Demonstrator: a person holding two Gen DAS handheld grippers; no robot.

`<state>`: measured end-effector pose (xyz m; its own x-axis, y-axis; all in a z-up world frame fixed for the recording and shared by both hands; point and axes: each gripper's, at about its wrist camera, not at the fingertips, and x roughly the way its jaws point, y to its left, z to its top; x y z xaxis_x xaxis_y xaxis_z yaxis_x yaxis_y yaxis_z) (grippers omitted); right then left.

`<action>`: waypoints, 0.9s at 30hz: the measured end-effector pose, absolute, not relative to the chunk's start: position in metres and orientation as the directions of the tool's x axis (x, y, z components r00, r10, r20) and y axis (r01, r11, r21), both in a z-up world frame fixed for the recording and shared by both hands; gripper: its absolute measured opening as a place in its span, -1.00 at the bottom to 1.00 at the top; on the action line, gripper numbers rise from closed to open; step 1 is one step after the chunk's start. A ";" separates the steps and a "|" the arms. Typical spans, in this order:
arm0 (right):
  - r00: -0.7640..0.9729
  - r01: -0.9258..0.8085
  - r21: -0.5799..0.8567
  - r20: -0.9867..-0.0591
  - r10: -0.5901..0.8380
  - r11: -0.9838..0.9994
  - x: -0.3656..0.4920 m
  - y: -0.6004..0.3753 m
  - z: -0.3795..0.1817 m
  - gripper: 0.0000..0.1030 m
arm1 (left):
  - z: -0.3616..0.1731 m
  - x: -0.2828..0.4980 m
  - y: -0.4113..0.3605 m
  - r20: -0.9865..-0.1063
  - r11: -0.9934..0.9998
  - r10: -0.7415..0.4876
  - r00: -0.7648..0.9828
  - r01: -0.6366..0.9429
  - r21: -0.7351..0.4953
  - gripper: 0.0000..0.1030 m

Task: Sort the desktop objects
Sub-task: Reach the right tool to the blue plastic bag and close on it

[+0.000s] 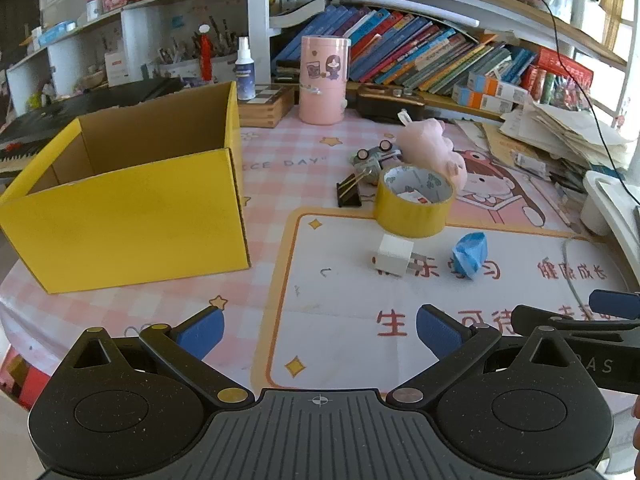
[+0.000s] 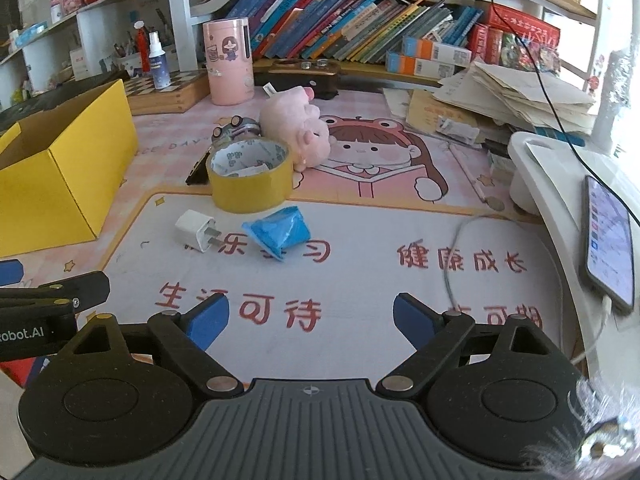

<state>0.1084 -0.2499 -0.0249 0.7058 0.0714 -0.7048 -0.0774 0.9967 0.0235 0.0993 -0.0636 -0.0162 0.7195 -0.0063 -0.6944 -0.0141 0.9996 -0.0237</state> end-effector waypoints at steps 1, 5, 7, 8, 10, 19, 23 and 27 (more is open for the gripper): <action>0.705 -0.085 0.025 -0.705 0.078 0.996 0.111 -0.252 -0.025 0.71 | -0.016 0.101 -0.066 -0.695 1.000 0.000 0.719 -0.021 -0.022 1.00; 0.699 -0.119 0.029 -0.707 0.104 0.993 0.122 -0.258 -0.026 0.65 | -0.016 0.106 -0.073 -0.698 0.999 0.026 0.716 -0.051 -0.015 1.00; 0.697 -0.135 0.031 -0.707 0.117 0.990 0.127 -0.260 -0.027 0.62 | -0.016 0.108 -0.076 -0.699 0.998 0.039 0.714 -0.064 -0.010 1.00; 0.695 -0.144 0.031 -0.708 0.123 0.989 0.130 -0.261 -0.027 0.62 | -0.016 0.109 -0.078 -0.700 0.997 0.043 0.713 -0.070 -0.010 1.00; 0.688 -0.160 0.037 -0.713 0.138 0.986 0.135 -0.263 -0.029 0.57 | -0.015 0.111 -0.080 -0.701 0.997 0.054 0.712 -0.082 -0.007 1.00; 0.658 -0.221 0.055 -0.729 0.190 0.974 0.163 -0.265 -0.037 0.43 | -0.016 0.121 -0.085 -0.708 0.987 0.121 0.695 -0.160 0.012 1.00; 0.642 -0.273 0.065 -0.731 0.232 0.960 0.177 -0.261 -0.041 0.43 | -0.014 0.123 -0.085 -0.706 0.981 0.156 0.691 -0.194 0.028 1.00; 0.625 -0.324 0.063 -0.734 0.264 0.944 0.192 -0.253 -0.045 0.43 | -0.014 0.126 -0.083 -0.707 0.971 0.191 0.681 -0.234 0.037 1.00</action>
<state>0.1917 -0.2532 -0.0453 0.6252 0.2640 -0.7344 -0.3245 0.9438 0.0630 0.1262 -0.0827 -0.0138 0.6813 0.1911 -0.7066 -0.2345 0.9714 0.0366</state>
